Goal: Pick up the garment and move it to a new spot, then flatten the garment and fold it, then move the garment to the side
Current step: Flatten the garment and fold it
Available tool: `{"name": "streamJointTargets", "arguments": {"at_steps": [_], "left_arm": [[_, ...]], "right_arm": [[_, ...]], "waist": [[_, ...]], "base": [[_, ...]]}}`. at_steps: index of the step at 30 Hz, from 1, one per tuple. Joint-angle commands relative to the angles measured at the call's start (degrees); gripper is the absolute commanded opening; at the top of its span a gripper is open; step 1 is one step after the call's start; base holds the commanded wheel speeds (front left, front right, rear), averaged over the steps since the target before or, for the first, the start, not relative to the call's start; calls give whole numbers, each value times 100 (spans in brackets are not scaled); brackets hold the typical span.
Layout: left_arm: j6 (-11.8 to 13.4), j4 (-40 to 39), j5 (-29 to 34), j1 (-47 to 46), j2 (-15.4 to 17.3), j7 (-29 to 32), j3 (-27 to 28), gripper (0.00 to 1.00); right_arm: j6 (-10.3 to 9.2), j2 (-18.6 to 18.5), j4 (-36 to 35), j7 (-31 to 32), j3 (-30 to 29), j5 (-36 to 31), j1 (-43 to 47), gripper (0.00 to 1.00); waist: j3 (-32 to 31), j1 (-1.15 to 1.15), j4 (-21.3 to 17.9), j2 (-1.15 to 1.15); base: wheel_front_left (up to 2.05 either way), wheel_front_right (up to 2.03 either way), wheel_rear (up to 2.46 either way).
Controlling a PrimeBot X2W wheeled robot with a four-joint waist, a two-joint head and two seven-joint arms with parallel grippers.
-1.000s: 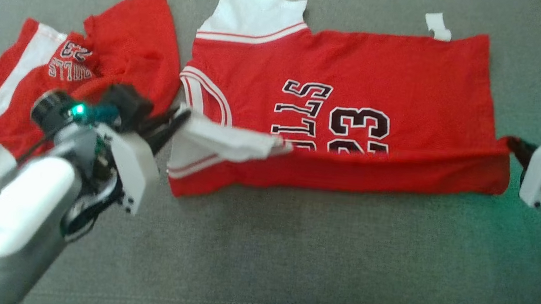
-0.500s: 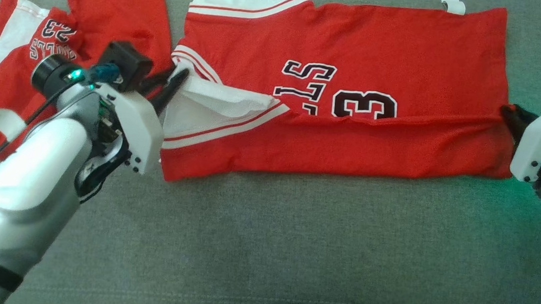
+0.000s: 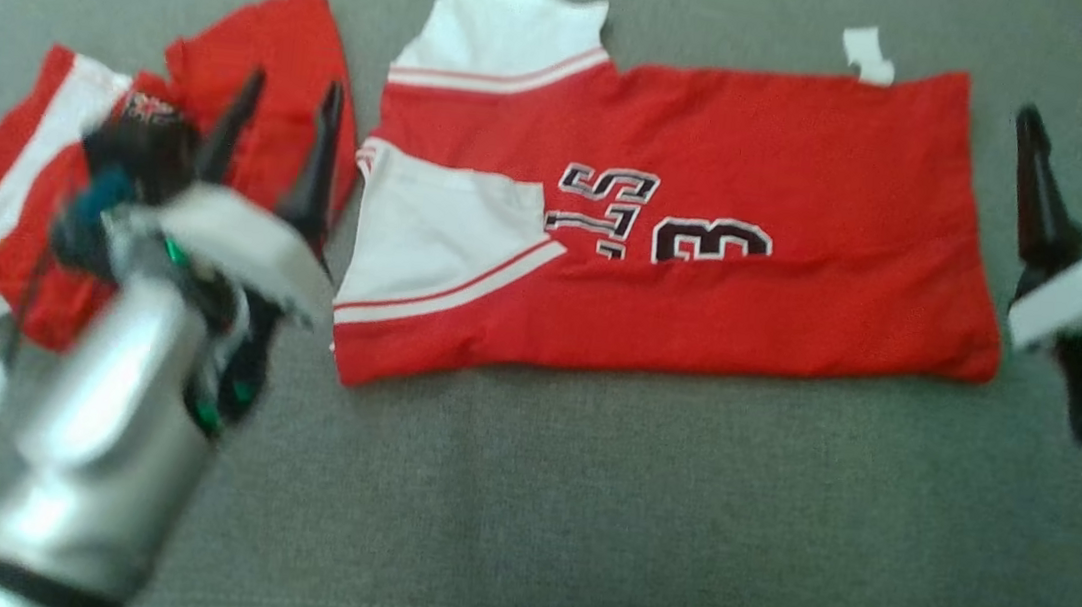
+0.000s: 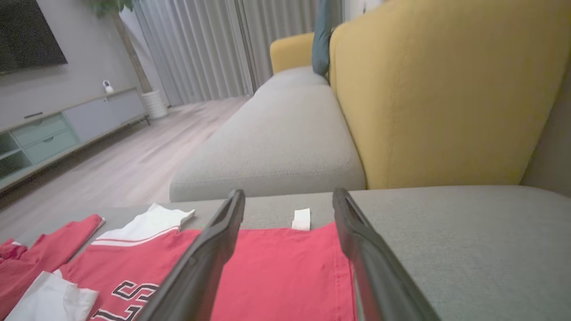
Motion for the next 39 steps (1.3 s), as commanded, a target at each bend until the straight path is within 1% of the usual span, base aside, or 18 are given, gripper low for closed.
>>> {"name": "streamJointTargets", "arguments": {"at_steps": [1, 4, 7, 8, 10, 12, 15, 21, 24, 27, 29, 31, 32, 39], "left_arm": [[165, -363, -111, 304, -23, -105, 383, 100], [378, -775, -141, 901, -305, -143, 586, 100], [578, -1277, 99, 1500, -595, -148, 858, 100], [621, -1404, 208, 1704, -686, -149, 943, 100], [629, -1569, 399, 2079, -852, -149, 1104, 100], [614, -1678, 598, 2391, -982, -150, 1298, 100], [501, -1743, 849, 2731, -1136, -150, 1515, 100], [231, -1593, 1201, 3014, -1294, -150, 1755, 100], [150, -1430, 1296, 2984, -1329, -151, 1838, 100], [108, -1078, 1391, 2866, -1344, -151, 1825, 100], [96, -746, 1420, 2749, -1349, -151, 1790, 100], [63, -398, 1280, 2598, -1354, -151, 1827, 100], [91, -209, 1272, 2507, -1355, -146, 1824, 100], [94, 911, 1282, 1881, -1303, 113, 1758, 100]], "right_arm": [[22, 56, -245, -457, -59, -156, 349, 100], [22, 154, -401, -945, -178, -552, 782, 100], [22, 320, -661, -1170, -442, -993, 1248, 100], [22, 389, -771, -1207, -555, -1162, 1402, 100], [22, 571, -1033, -1248, -766, -1468, 1714, 100], [22, 777, -1297, -1264, -981, -1726, 2013, 100], [22, 1058, -1627, -1272, -1289, -2009, 2392, 100], [22, 1455, -2040, -1275, -1559, -2387, 2833, 100], [22, 1567, -2137, -1275, -1594, -2468, 2872, 100], [22, 1611, -2184, -1275, -1603, -2506, 2849, 100], [22, 1619, -2206, -1275, -1600, -2519, 2815, 100], [22, 1616, -2222, -1276, -1594, -2525, 2772, 100], [22, 1620, -2231, -1276, -1593, -2517, 2749, 100], [22, 1625, -2254, -1275, -1583, -2504, 2607, 100]], "waist": [[-357, 0, -17, 0], [-590, 0, -17, 0], [-751, 0, -6, 0], [-781, 0, -6, 0], [-828, 0, -8, 0], [-849, 0, -14, 0], [-855, 0, -13, 0], [-799, 0, -46, 0], [-735, 0, -94, 0], [-667, 0, -152, 0], [-611, 0, -201, 0], [-547, 0, -256, 0], [-519, 0, -285, 0], [-282, 0, -442, 0]], "base": [[0, 0, 0], [0, 0, 0], [0, 0, 0], [0, 0, 0], [0, 0, 0], [0, 0, 0], [0, 0, 0], [0, 0, 0], [0, 0, 0], [0, 0, 0], [0, 0, 0], [0, 0, 0], [0, 0, 0], [0, 0, 0]]}}
